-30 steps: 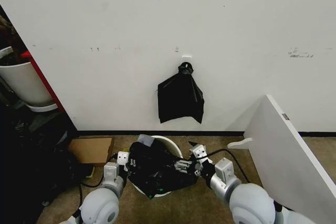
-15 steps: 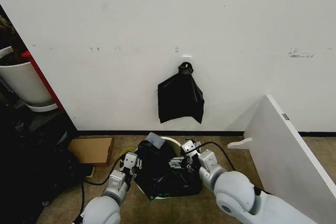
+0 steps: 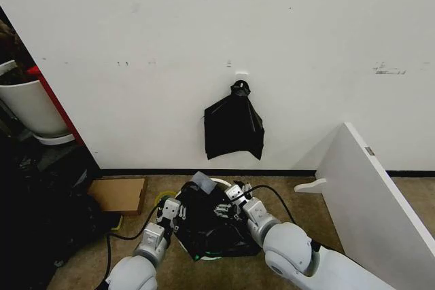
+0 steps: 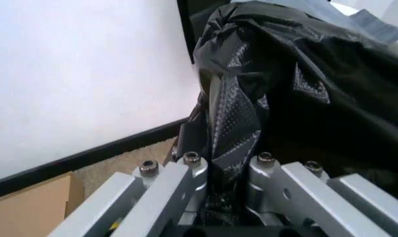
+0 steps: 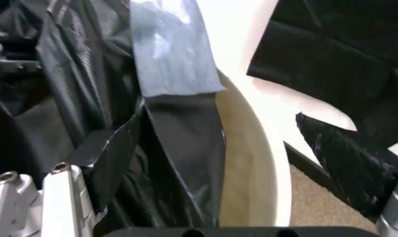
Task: Place the garbage bag over the trash bin.
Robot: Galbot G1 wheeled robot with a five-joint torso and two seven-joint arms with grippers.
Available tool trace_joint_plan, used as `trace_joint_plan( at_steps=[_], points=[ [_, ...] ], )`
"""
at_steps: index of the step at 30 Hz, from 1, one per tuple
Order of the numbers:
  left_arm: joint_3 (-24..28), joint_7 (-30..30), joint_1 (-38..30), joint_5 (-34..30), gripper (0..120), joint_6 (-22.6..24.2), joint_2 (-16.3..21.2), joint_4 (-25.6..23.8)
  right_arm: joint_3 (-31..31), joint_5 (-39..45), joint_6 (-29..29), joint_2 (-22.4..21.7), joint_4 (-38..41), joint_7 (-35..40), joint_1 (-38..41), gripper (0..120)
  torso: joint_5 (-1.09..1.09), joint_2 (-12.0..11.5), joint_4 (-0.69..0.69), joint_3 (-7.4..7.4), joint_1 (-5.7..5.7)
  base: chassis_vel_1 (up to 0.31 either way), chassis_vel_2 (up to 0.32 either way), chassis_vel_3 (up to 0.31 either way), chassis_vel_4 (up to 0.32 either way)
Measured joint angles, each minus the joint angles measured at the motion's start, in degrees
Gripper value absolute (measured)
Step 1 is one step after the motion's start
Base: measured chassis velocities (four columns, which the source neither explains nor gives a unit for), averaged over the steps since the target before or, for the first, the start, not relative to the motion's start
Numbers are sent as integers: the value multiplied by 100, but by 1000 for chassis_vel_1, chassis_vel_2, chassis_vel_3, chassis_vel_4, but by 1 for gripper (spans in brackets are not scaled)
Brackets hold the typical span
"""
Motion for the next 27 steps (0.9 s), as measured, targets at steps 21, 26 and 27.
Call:
trace_joint_plan(
  at_steps=[21,26,27],
  points=[
    [-10,7,103,81,4,-75,17,-59,-97,91,81,148,-139,283,11,20,0,0,0,0,0,0,0,0,0],
    [-24,17,131,135,4,-117,42,-60,-47,377,194,161,-91,464,5,0,1,0,1,0,0,0,0,0,0],
    [-24,20,133,148,4,-124,42,-60,-25,409,226,165,-87,473,-9,0,1,0,1,0,0,0,0,0,0]
  ],
)
